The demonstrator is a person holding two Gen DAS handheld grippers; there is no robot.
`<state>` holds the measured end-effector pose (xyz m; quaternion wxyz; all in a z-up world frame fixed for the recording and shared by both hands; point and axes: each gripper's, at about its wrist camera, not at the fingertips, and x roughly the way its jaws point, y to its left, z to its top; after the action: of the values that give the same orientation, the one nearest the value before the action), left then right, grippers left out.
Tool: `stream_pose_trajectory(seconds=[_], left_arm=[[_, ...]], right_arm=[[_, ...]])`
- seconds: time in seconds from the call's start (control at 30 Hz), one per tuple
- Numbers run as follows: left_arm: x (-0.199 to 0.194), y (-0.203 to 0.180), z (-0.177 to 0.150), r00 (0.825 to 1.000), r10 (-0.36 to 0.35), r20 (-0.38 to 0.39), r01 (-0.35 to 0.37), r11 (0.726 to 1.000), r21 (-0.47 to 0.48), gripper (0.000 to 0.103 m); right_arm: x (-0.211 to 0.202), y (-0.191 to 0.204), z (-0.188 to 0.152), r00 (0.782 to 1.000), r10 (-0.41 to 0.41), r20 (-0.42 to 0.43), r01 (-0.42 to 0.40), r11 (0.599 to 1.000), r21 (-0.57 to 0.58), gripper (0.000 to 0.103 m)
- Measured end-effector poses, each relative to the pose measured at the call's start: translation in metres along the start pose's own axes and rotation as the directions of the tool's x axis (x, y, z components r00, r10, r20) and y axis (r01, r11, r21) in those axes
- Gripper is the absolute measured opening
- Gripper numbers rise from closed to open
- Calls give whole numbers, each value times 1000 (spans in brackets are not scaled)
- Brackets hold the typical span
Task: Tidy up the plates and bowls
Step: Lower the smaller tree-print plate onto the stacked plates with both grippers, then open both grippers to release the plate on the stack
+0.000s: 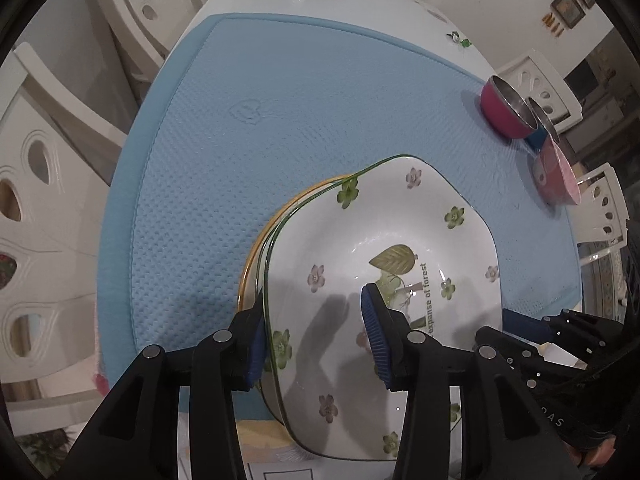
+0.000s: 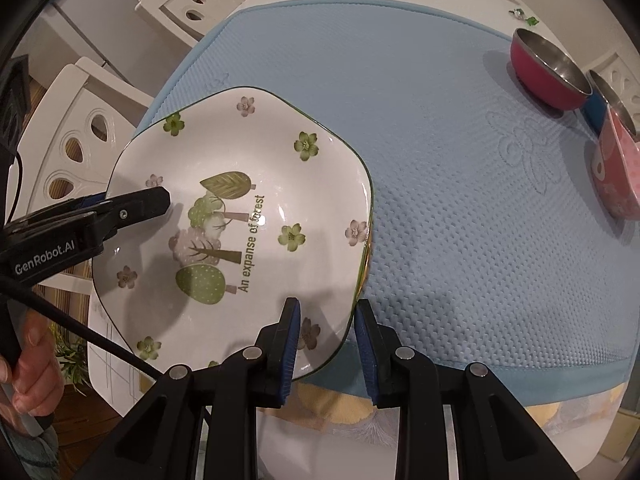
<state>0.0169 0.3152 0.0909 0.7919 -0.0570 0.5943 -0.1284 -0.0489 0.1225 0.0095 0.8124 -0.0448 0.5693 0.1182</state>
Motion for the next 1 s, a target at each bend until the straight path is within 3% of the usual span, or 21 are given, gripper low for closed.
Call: stream_pose_trajectory(seconds=[0.17, 0.3, 0.4, 0.7, 1.0], left_arm=[[-2, 4, 3, 1000, -8, -3, 8, 1000, -11, 41], [-5, 18, 5, 998, -69, -6, 68, 995, -74, 41], [-9, 24, 4, 1000, -23, 12, 24, 997, -74, 43], [-22, 34, 5, 998, -20, 54, 26, 995, -101, 43], [-24, 14, 8, 997, -5, 71, 11, 997, -73, 43]], right_arm=[[-2, -3, -1, 1000, 10, 3, -10, 1000, 2, 27], [-4, -5, -2, 1000, 18, -1, -18, 1000, 3, 27], [-4, -8, -2, 1000, 28, -5, -28, 1000, 3, 27], [-13, -10, -2, 999, 33, 23, -33, 999, -8, 27], [-25, -27, -7, 997, 54, 49, -54, 998, 9, 27]])
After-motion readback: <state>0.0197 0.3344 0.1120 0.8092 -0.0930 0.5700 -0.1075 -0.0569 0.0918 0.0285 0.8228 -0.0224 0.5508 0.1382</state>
